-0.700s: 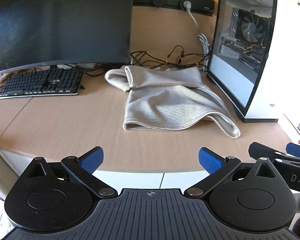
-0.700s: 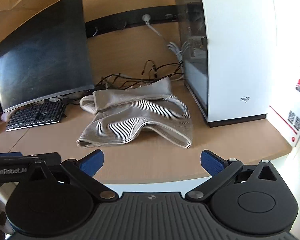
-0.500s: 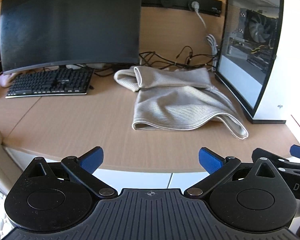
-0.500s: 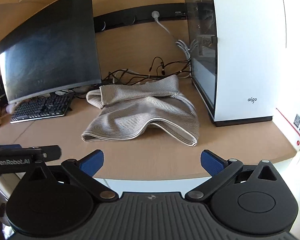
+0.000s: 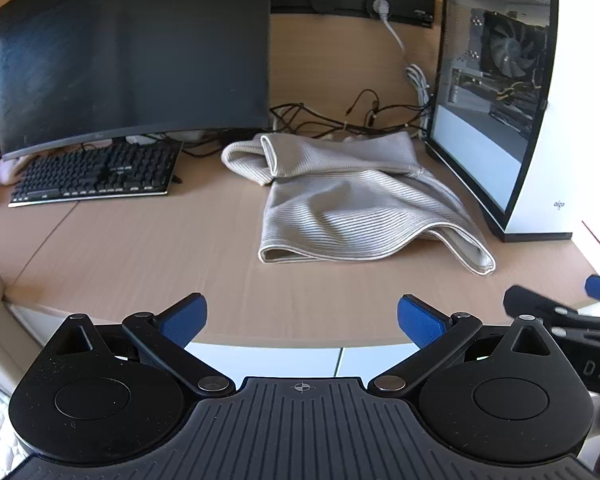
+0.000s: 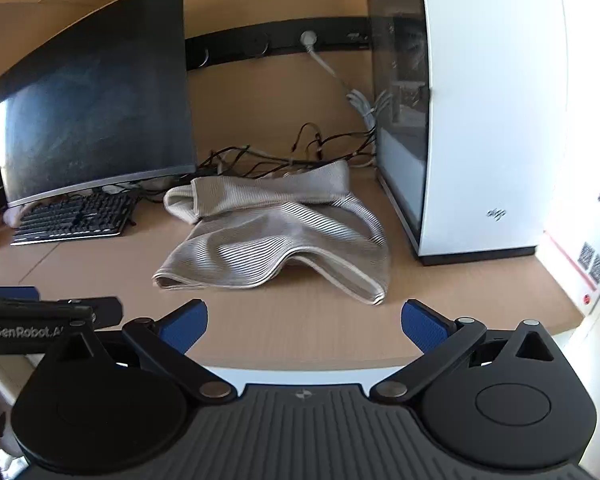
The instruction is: Fold clothes
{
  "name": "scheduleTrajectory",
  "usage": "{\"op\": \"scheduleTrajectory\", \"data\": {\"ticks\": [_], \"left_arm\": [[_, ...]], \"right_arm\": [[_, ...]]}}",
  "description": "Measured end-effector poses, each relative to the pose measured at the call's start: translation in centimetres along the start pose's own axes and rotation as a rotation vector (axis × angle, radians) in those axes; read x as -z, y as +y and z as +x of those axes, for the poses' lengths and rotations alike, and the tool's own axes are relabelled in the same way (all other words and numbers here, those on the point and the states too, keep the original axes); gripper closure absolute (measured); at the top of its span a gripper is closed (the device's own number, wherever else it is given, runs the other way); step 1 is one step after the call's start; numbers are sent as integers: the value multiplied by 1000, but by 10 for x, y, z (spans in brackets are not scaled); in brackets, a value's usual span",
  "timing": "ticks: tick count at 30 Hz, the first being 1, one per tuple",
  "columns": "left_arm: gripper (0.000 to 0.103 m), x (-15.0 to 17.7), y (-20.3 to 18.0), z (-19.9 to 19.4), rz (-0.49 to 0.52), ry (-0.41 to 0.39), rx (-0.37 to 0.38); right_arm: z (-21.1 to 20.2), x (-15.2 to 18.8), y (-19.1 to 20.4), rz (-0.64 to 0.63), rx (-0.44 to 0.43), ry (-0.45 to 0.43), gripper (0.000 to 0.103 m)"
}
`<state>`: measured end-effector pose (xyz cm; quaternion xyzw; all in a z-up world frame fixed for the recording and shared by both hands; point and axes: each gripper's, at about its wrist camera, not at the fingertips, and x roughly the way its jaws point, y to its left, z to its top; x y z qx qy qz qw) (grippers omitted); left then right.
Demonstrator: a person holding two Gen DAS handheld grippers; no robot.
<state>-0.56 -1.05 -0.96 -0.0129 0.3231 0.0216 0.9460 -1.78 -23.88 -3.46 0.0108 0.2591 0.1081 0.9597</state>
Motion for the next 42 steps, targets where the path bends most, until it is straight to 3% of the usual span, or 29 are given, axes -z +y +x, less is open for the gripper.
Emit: {"op": "scheduleTrajectory", "data": {"ticks": [4, 10, 42], "left_arm": [[0, -1, 0, -6, 9, -16, -8], [0, -1, -2, -16, 44, -49, -22], [0, 16, 15, -26, -7, -18, -16]], "right_arm": [[0, -2, 0, -15, 46, -28, 0], [-1, -1, 5, -22, 16, -35, 0], [-2, 7, 17, -44, -3, 8, 0]]}}
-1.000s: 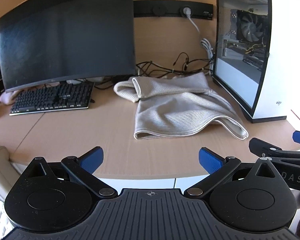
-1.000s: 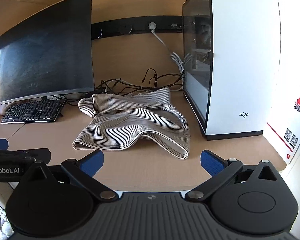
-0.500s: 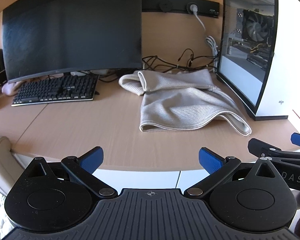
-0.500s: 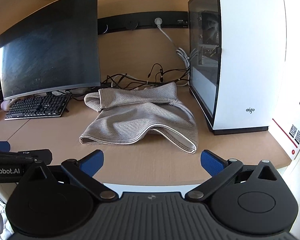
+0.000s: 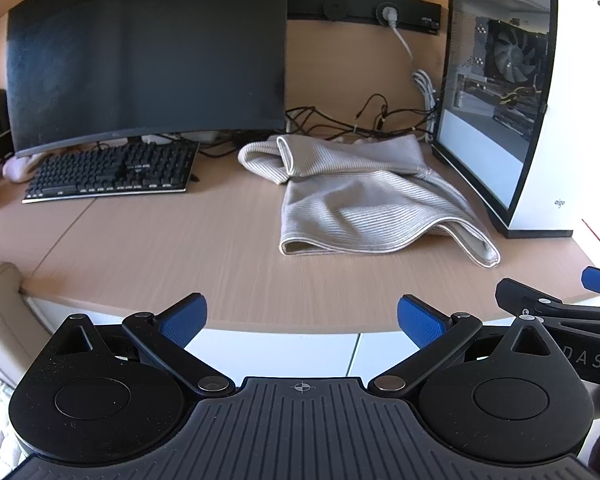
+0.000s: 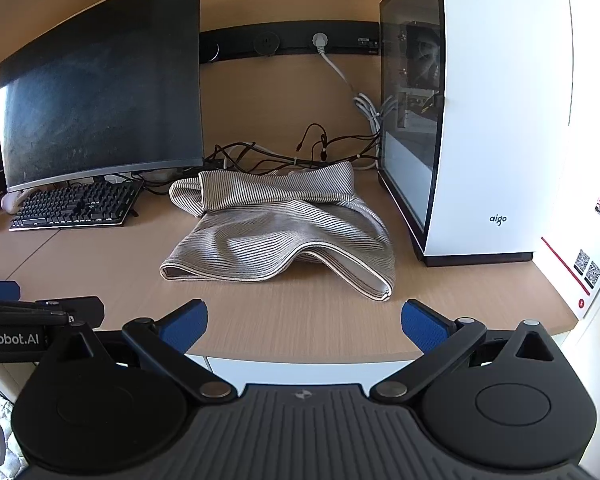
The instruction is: Fold clothes
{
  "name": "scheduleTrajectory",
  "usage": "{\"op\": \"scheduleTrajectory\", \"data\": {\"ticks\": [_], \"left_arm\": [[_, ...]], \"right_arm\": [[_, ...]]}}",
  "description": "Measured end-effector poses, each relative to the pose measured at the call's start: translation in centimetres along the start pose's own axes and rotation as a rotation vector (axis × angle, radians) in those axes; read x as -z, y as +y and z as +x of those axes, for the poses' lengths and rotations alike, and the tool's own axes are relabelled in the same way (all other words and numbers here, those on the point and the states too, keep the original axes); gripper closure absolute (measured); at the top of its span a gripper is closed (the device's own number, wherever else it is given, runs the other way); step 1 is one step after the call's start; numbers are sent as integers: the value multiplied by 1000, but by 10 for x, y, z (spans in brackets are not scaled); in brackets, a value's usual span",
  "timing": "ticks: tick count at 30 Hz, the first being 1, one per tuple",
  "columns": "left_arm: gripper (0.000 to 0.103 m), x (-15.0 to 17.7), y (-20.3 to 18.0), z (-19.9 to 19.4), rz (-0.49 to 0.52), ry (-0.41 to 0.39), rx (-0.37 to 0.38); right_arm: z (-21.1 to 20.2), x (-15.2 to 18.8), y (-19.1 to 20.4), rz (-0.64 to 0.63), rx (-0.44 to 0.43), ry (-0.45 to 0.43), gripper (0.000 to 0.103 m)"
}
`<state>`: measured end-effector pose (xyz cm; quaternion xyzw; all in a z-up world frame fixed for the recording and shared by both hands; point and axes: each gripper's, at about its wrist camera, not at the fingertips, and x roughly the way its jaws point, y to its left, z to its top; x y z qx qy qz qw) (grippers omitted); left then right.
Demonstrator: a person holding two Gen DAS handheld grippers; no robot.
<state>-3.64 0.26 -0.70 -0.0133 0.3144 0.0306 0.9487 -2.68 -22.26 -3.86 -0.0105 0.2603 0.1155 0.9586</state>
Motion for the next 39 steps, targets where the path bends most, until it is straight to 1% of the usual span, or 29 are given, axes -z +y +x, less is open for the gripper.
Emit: {"op": "scheduleTrajectory", "data": {"ticks": [9, 17, 27, 33, 39], "left_arm": [[0, 1, 1, 2, -1, 10, -1], [0, -8, -2, 8, 3, 24, -9], [0, -24, -7, 21, -8, 73, -9], [0, -37, -11, 29, -8, 89, -7], [0, -50, -12, 34, -14, 89, 2]], "right_arm": [[1, 1, 0, -1, 2, 13, 0], [4, -3, -2, 0, -8, 19, 0], [16, -17, -9, -11, -3, 39, 0], [24, -31, -13, -17, 3, 57, 0], [33, -45, -16, -21, 21, 54, 0]]}}
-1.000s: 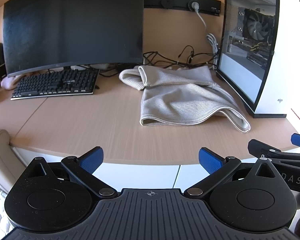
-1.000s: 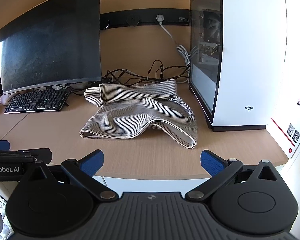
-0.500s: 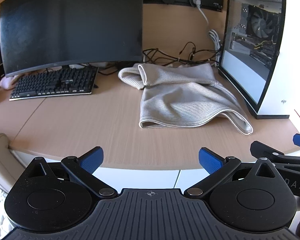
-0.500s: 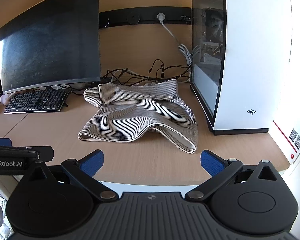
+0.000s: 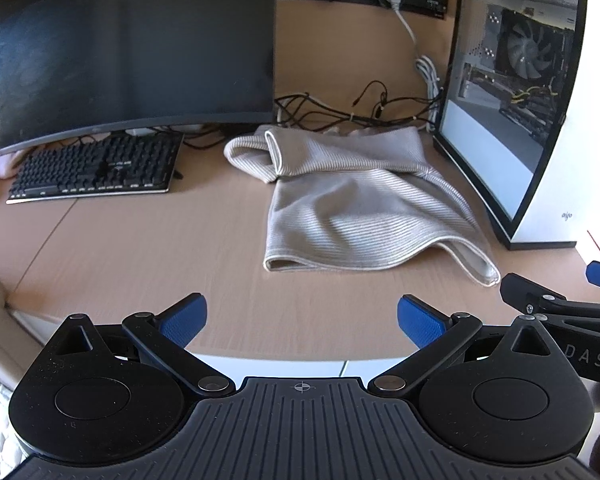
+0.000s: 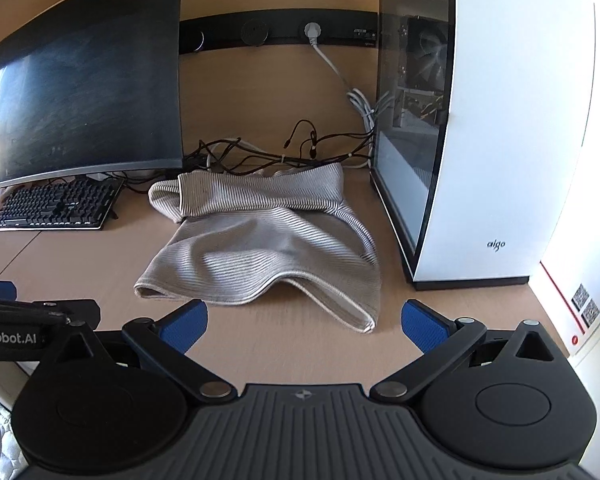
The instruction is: Fold clothes
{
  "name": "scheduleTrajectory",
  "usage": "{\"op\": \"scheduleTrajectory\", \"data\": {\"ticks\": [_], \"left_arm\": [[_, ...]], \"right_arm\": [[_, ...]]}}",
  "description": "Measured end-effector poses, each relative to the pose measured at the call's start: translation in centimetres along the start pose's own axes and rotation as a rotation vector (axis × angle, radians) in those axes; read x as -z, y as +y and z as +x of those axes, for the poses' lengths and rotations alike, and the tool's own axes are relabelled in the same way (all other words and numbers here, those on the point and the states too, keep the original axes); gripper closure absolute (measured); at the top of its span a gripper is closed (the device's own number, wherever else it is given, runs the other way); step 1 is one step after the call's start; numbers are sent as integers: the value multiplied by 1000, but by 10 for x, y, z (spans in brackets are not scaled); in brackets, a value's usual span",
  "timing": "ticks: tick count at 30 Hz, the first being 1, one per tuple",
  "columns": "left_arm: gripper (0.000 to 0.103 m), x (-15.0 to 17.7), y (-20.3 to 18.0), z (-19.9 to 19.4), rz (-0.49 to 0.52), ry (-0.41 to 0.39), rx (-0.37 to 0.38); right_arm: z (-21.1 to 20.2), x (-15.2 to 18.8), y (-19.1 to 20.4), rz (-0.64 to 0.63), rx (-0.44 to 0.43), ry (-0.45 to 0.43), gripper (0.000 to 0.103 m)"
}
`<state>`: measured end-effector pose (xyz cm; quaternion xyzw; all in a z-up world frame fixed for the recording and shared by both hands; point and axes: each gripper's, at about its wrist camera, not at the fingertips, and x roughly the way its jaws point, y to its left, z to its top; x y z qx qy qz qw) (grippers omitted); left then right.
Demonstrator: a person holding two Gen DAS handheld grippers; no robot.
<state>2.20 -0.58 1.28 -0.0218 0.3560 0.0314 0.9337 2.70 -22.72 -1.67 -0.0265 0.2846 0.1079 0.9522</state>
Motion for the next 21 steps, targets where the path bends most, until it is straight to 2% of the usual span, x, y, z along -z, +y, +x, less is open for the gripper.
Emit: {"op": "scheduleTrajectory", "data": {"ticks": [9, 21], "left_arm": [[0, -10, 0, 7, 18, 15, -5], [0, -9, -3, 18, 14, 58, 11]], "right_arm": [[12, -6, 0, 32, -22, 34, 0], [17, -2, -7, 48, 4, 66, 0]]}}
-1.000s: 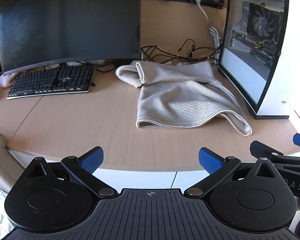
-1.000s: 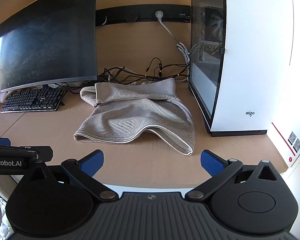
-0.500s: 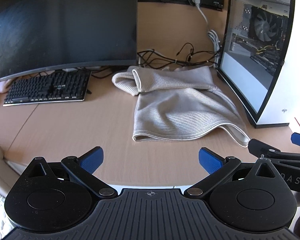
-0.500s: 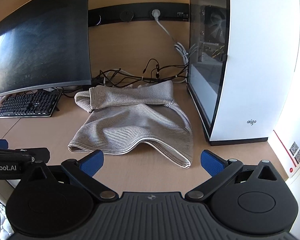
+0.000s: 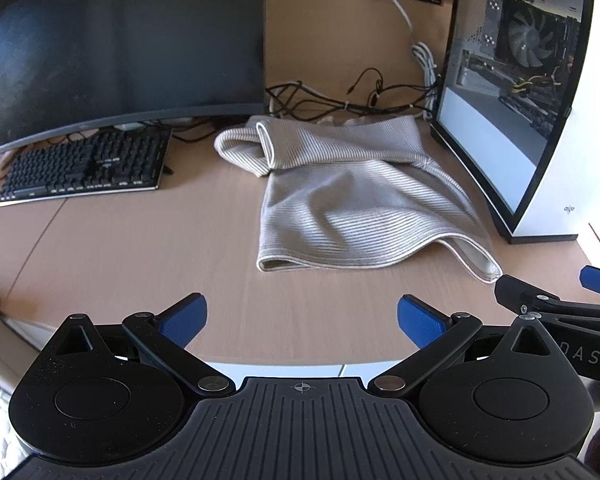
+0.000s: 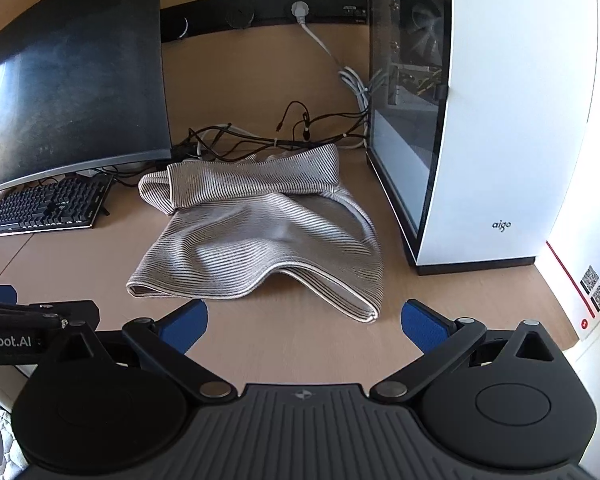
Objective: Fold clothes
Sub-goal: 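Move both open grippers down toward the striped shirt on the desk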
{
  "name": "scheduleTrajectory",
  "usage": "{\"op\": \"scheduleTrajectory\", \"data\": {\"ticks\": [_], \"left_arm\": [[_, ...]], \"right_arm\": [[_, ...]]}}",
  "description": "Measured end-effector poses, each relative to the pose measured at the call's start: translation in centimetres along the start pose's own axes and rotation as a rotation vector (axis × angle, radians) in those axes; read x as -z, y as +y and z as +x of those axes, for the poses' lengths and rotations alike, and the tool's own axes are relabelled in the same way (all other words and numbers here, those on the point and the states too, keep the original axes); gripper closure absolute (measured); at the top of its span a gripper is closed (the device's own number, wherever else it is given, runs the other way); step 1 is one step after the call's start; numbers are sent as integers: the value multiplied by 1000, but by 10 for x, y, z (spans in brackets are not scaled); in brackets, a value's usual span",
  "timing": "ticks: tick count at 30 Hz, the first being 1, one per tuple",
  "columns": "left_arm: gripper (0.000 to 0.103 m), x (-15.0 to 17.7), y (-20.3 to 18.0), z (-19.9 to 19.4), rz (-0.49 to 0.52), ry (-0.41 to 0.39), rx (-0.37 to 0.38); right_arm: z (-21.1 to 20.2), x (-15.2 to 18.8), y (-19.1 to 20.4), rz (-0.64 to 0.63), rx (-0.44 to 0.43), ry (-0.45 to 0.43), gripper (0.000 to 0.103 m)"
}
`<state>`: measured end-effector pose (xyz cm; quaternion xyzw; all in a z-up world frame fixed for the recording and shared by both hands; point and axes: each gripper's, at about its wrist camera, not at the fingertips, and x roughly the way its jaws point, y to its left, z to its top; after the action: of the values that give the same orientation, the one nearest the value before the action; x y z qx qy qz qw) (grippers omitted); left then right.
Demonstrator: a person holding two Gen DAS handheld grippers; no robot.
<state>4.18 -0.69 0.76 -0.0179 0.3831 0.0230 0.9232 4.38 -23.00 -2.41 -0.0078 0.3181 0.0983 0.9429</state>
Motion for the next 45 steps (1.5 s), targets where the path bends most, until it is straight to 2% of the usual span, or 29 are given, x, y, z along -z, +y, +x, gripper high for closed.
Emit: {"op": "scheduleTrajectory", "data": {"ticks": [31, 35, 40, 45], "left_arm": [[0, -10, -9, 32, -16, 65, -3], [0, -11, -4, 44, -21, 88, 6], [0, -13, 9, 73, -36, 141, 70], [0, -24, 21, 108, -45, 180, 99]], "right_arm": [[33, -6, -11, -1, -6, 53, 0], [45, -7, -11, 6, -8, 75, 0], [65, -9, -11, 30, 0, 110, 0], [87, -10, -8, 66, 27, 156, 0]]}}
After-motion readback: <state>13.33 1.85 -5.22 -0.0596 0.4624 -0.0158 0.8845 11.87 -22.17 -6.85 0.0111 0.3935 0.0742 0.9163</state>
